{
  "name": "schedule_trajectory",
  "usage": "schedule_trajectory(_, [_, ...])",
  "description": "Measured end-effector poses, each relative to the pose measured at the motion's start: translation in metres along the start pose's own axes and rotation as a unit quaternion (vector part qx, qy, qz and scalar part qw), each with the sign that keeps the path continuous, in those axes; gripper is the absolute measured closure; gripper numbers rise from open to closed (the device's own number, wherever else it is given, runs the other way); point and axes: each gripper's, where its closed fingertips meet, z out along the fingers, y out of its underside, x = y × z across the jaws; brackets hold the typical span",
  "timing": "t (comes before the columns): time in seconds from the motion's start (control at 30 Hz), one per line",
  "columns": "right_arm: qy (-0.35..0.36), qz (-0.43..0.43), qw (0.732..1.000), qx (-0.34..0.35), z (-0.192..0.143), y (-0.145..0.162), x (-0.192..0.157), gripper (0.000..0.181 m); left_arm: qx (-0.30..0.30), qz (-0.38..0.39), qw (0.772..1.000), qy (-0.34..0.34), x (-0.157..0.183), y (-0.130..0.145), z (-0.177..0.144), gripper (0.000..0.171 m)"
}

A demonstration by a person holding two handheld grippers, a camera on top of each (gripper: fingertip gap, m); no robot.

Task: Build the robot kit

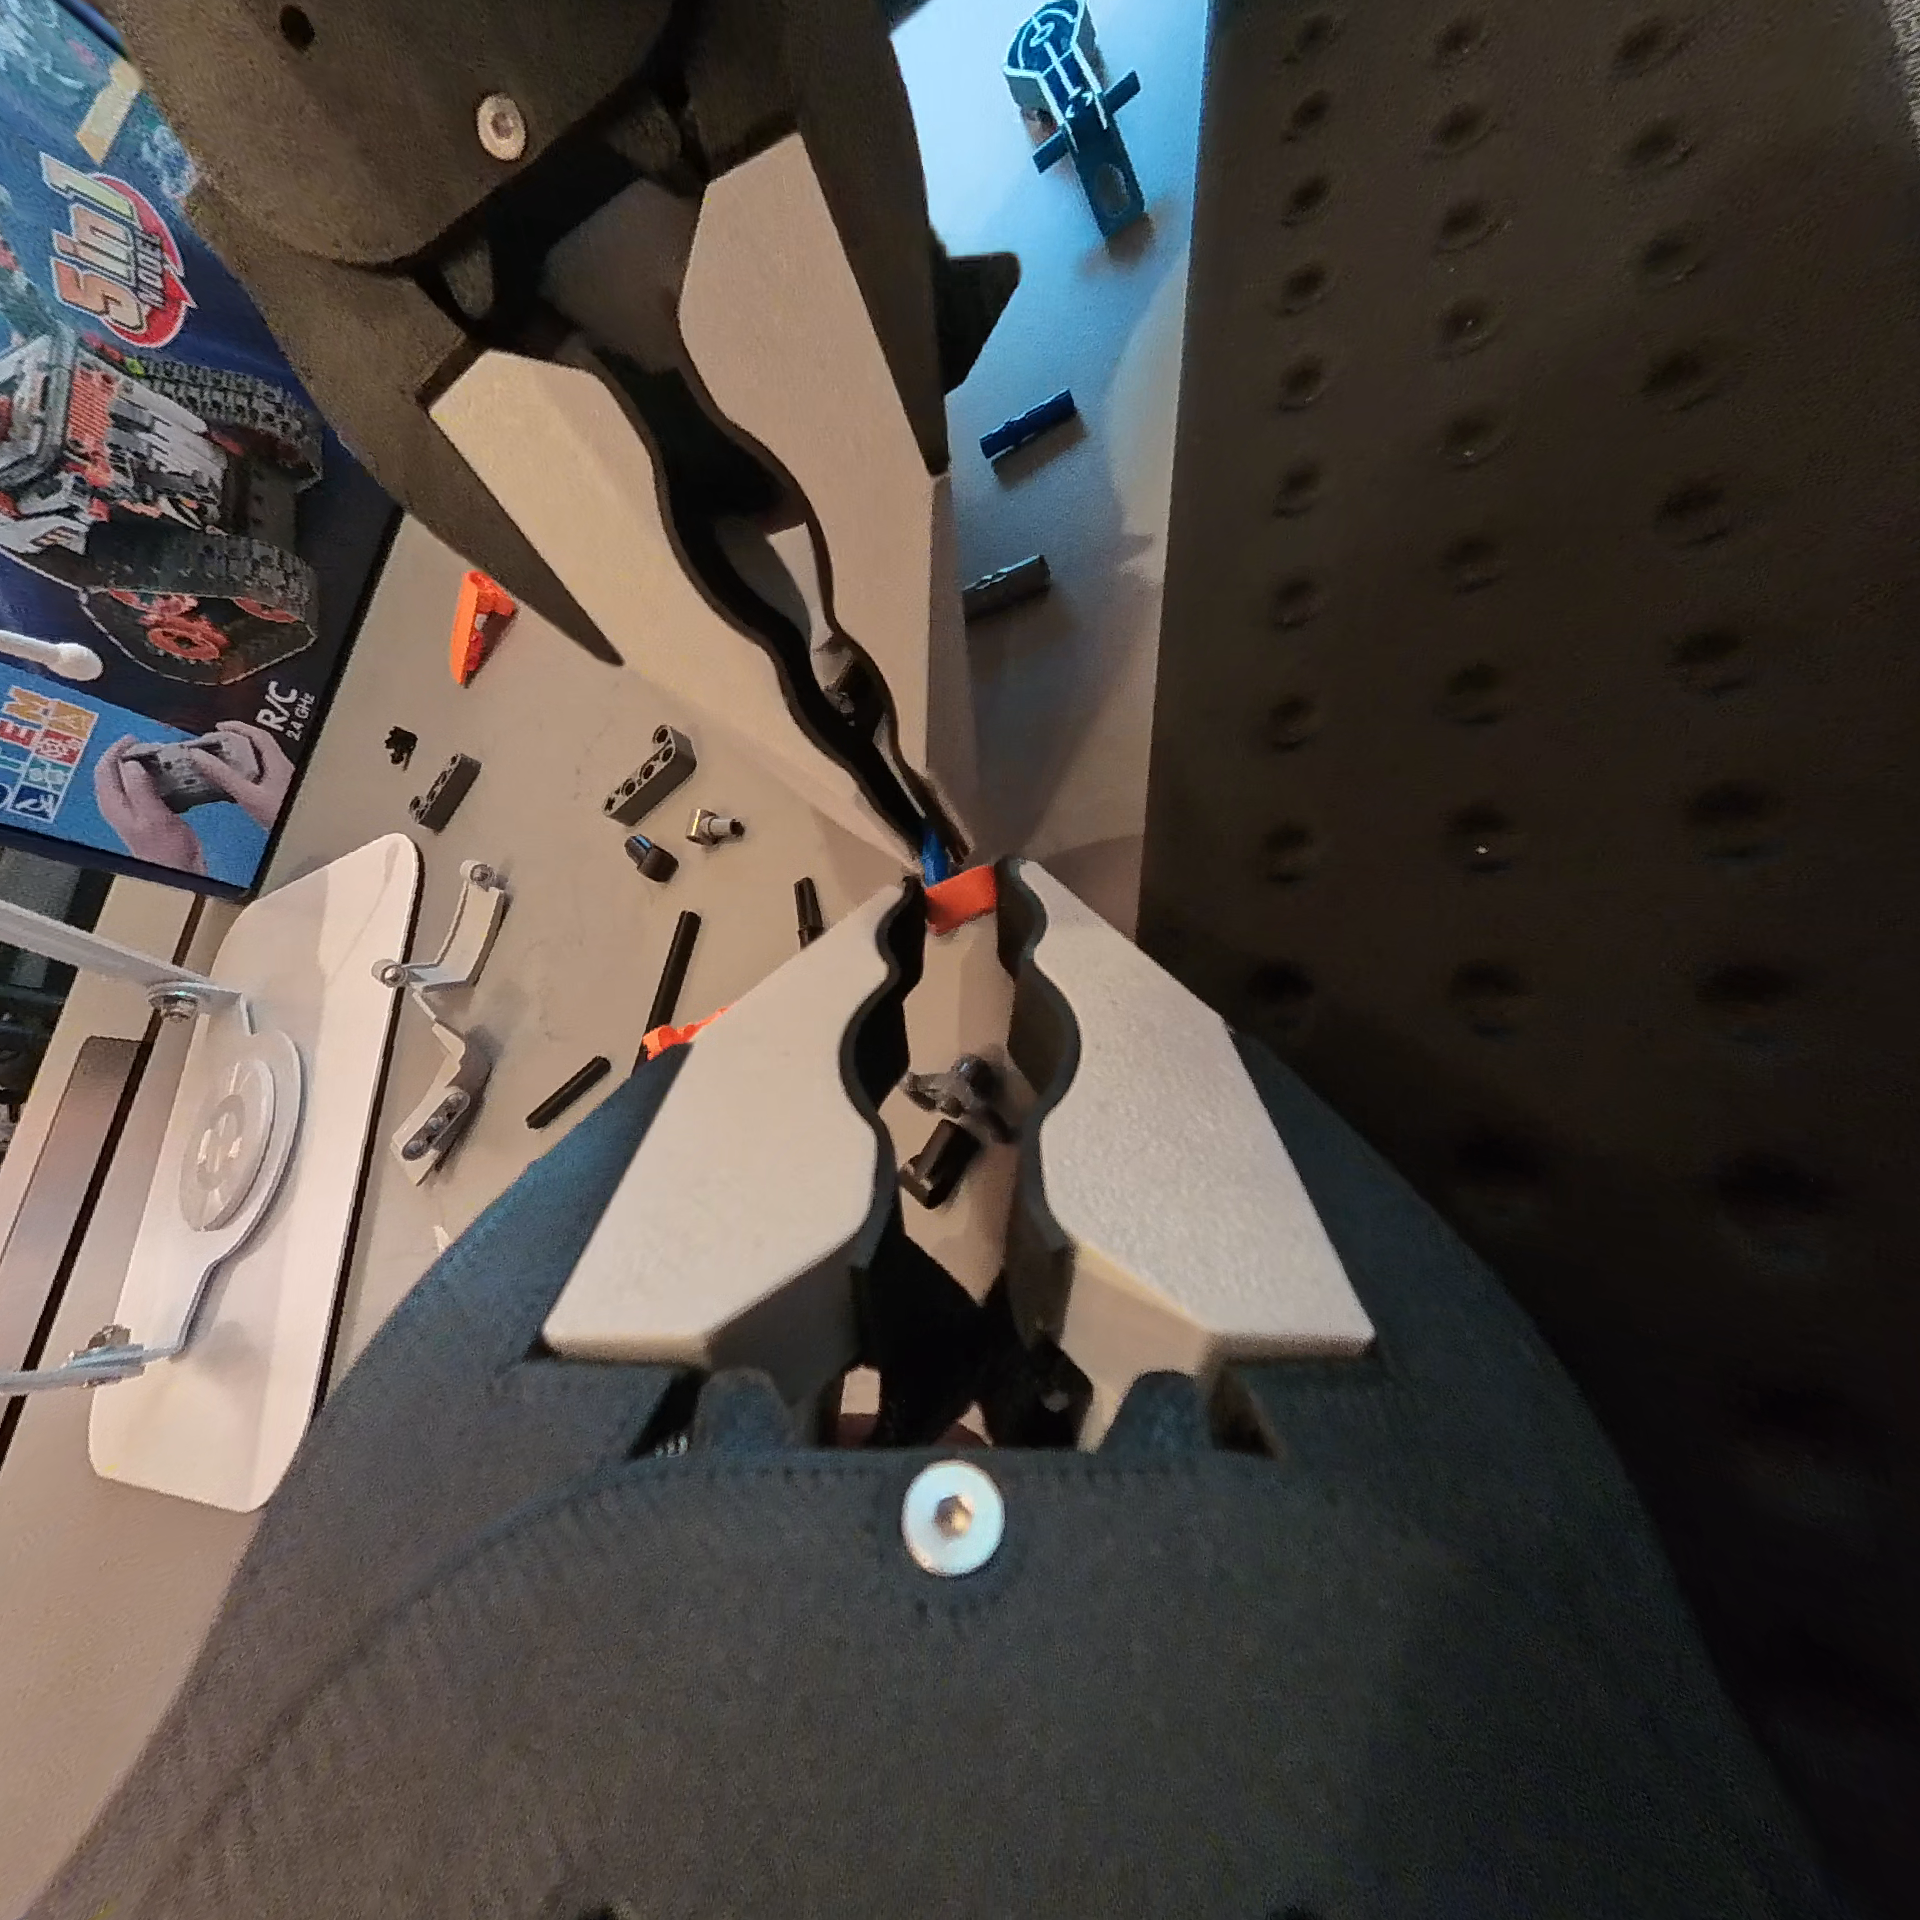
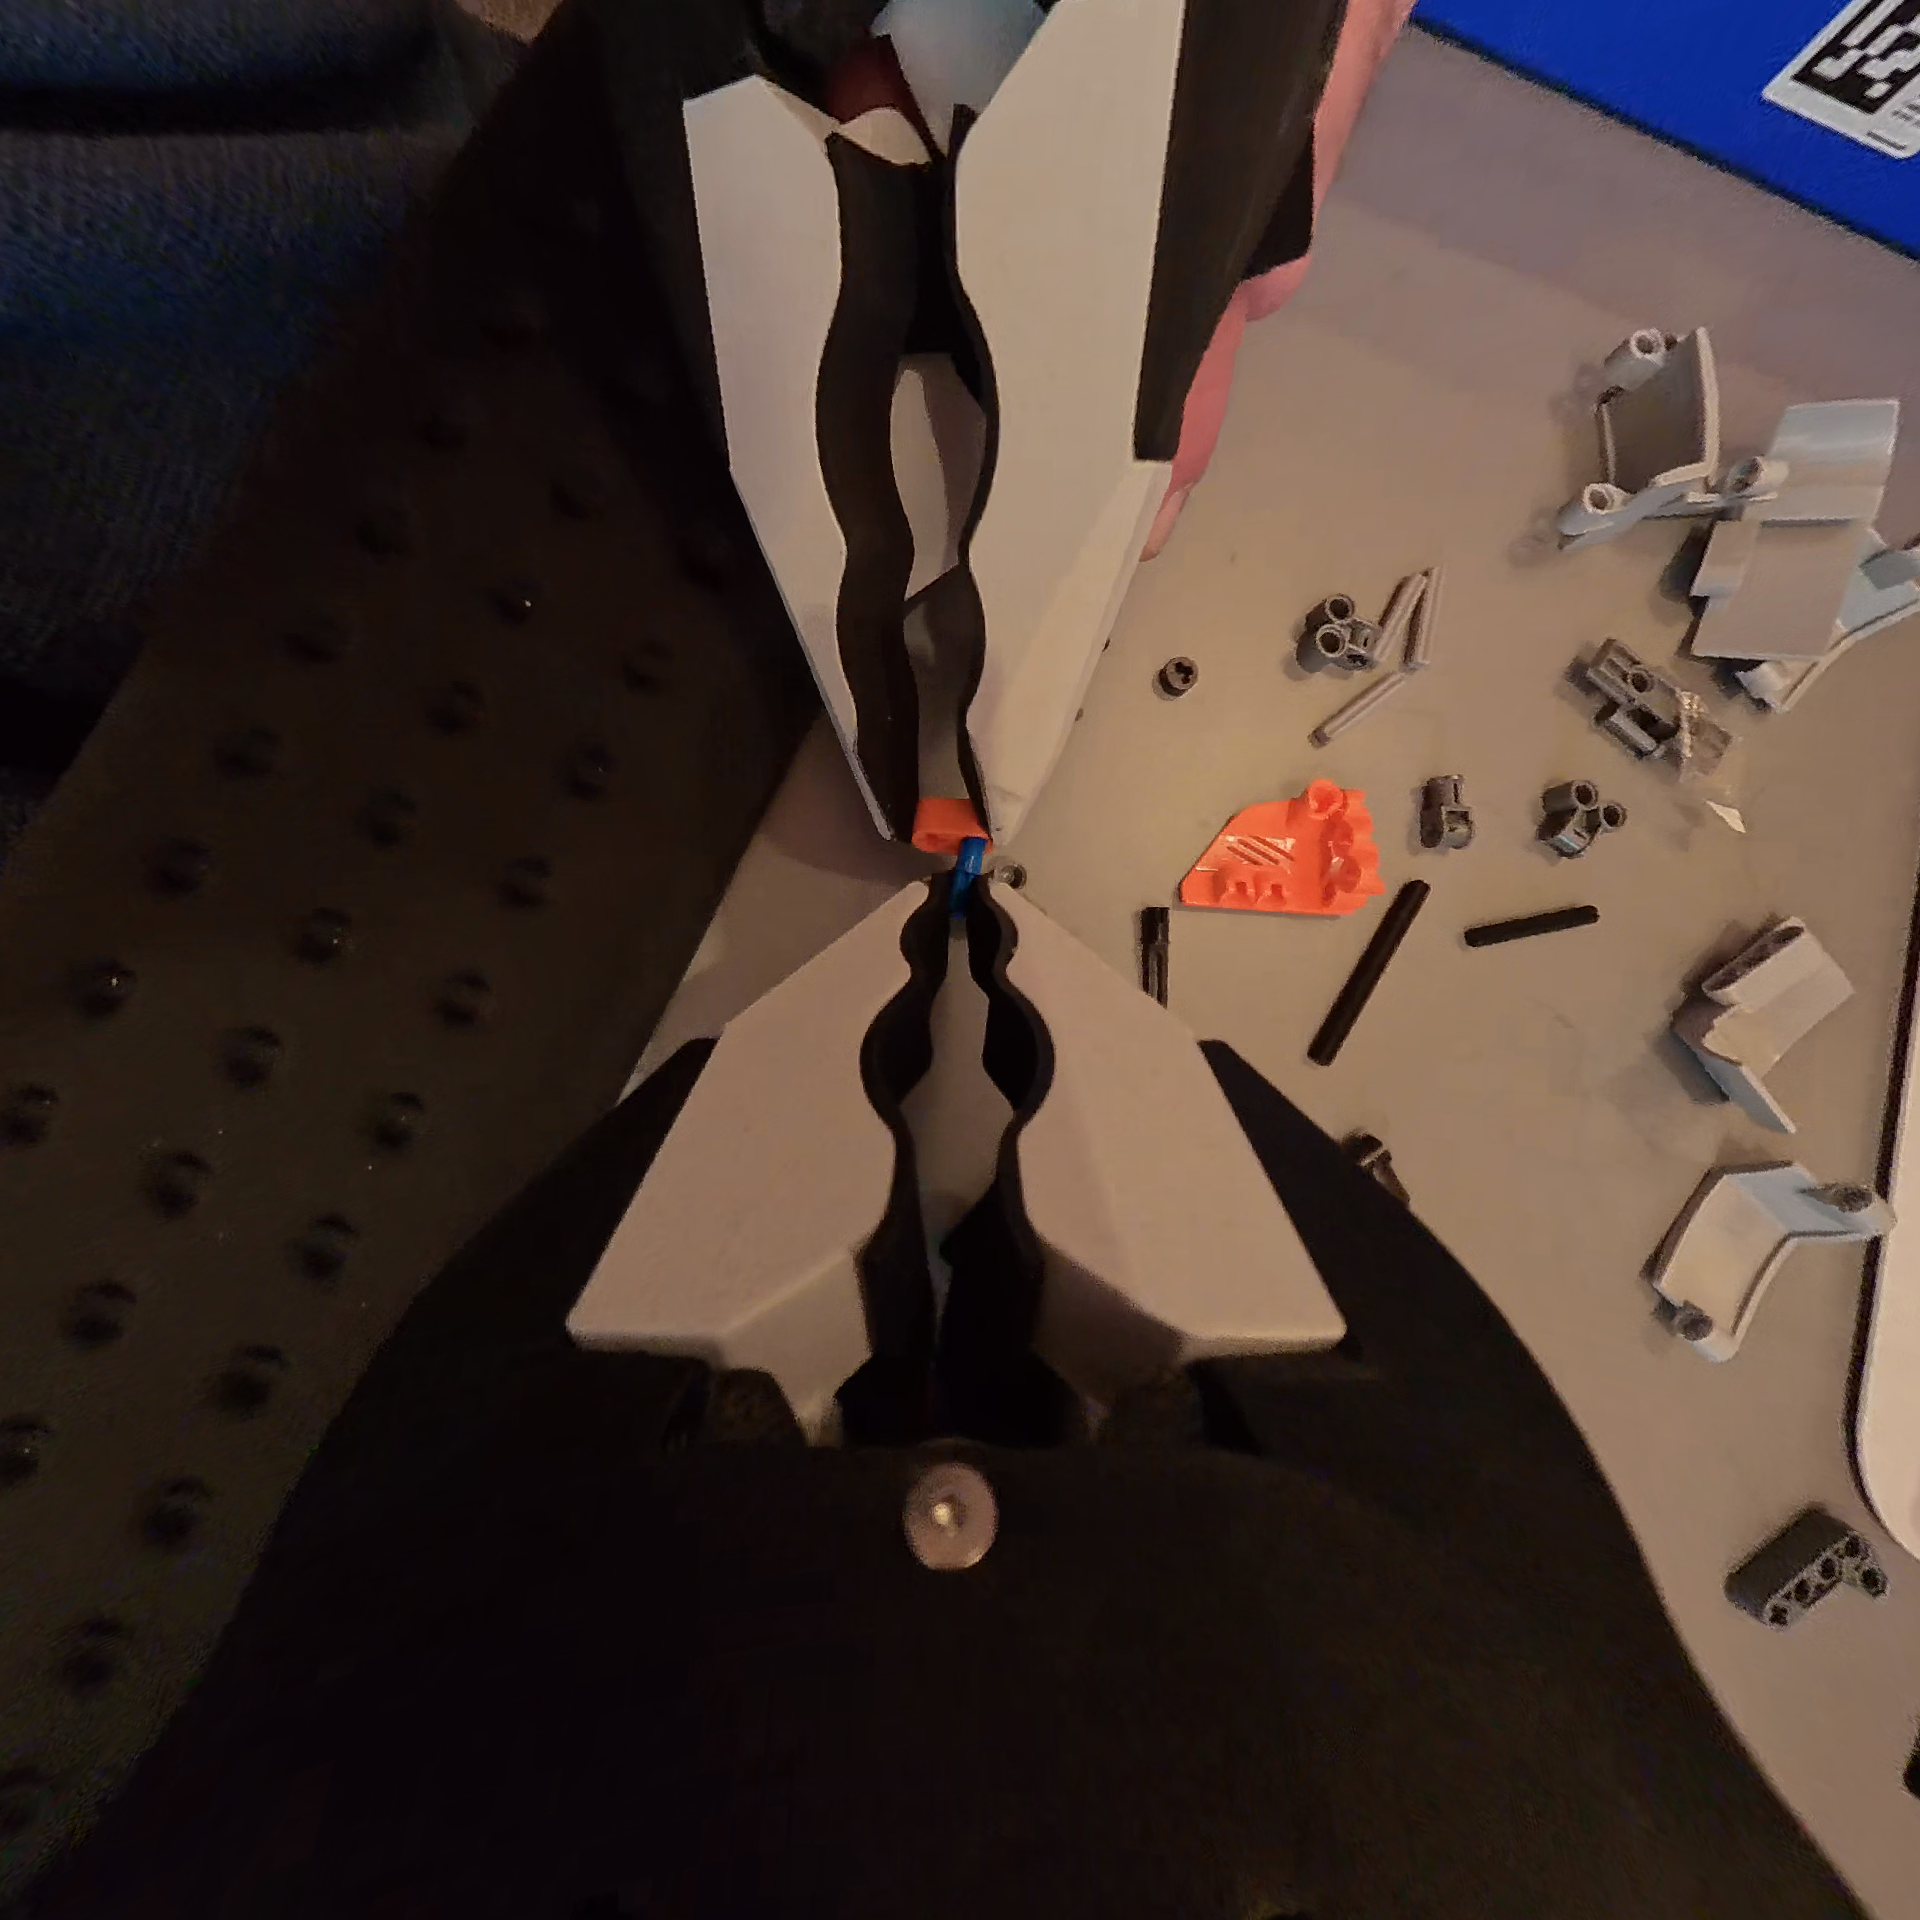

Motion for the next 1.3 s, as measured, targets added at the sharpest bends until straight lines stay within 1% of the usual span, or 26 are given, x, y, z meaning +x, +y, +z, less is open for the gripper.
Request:
schedule_trajectory(0.13, [-0.01, -0.025, 0.999, -0.02, 0.003, 0.001, -0.002, 0.18, 0.003, 0.002, 1.0, 0.007, 0.002, -0.001, -0.001, 0.161])
schedule_trajectory(0.17, [-0.028, -0.032, 0.999, -0.011, 0.005, -0.003, -0.008, 0.181, 0.019, 0.007, 1.0, -0.001, 0.001, -0.006, -0.002, 0.171])
schedule_trajectory(0.2, [-0.032, -0.04, 0.998, -0.032, 0.011, 0.001, -0.011, 0.18, 0.008, 0.011, 1.0, 0.006, 0.004, -0.003, 0.0, 0.171])
schedule_trajectory(0.23, [-0.03, -0.045, 0.998, -0.037, 0.012, 0.001, -0.01, 0.18, 0.007, 0.01, 1.0, 0.003, 0.003, -0.003, 0.001, 0.171])
schedule_trajectory(0.43, [-0.037, -0.023, 0.999, -0.033, 0.008, 0.005, -0.008, 0.18, 0.021, -0.012, 1.0, 0.003, -0.001, -0.006, 0.001, 0.171])
schedule_trajectory(0.57, [-0.027, 0.016, 1.0, 0.001, -0.005, 0.005, 0.003, 0.18, 0.022, -0.03, 0.999, -0.027, -0.014, -0.008, -0.004, 0.171])
schedule_trajectory(0.63, [-0.016, 0.025, 1.0, 0.004, -0.011, 0.009, 0.007, 0.18, 0.02, -0.051, 0.998, -0.044, -0.023, -0.005, -0.009, 0.171])
schedule_trajectory(0.7, [-0.001, 0.037, 0.999, 0.014, -0.017, 0.009, 0.012, 0.18, 0.007, -0.075, 0.995, -0.06, -0.033, 0.0, -0.013, 0.166])
schedule_trajectory(0.8, [0.014, 0.044, 0.999, 0.02, -0.022, 0.011, 0.016, 0.181, -0.03, -0.102, 0.991, -0.084, -0.044, 0.013, -0.014, 0.161])
schedule_trajectory(0.87, [0.02, 0.049, 0.998, 0.02, -0.023, 0.013, 0.017, 0.181, -0.069, -0.125, 0.987, -0.076, -0.044, 0.025, -0.012, 0.15])
schedule_trajectory(0.97, [0.022, 0.056, 0.998, 0.024, -0.023, 0.014, 0.019, 0.181, -0.115, -0.141, 0.98, -0.075, -0.044, 0.04, -0.015, 0.145])
schedule_trajectory(1.03, [0.026, 0.053, 0.998, 0.02, -0.023, 0.016, 0.019, 0.181, -0.113, -0.156, 0.977, -0.088, -0.048, 0.038, -0.023, 0.143])
schedule_trajectory(1.07, [0.026, 0.054, 0.998, 0.021, -0.024, 0.016, 0.019, 0.18, -0.111, -0.169, 0.976, -0.084, -0.047, 0.036, -0.028, 0.143])
schedule_trajectory(1.13, [0.028, 0.057, 0.998, 0.023, -0.025, 0.017, 0.02, 0.18, -0.128, -0.187, 0.971, -0.076, -0.043, 0.042, -0.034, 0.14])
schedule_trajectory(1.2, [0.033, 0.06, 0.997, 0.026, -0.03, 0.019, 0.022, 0.181, -0.144, -0.188, 0.968, -0.078, -0.041, 0.049, -0.038, 0.139])
schedule_trajectory(1.3, [0.048, 0.07, 0.996, 0.039, -0.043, 0.02, 0.028, 0.181, -0.141, -0.202, 0.965, -0.087, -0.041, 0.051, -0.045, 0.138])
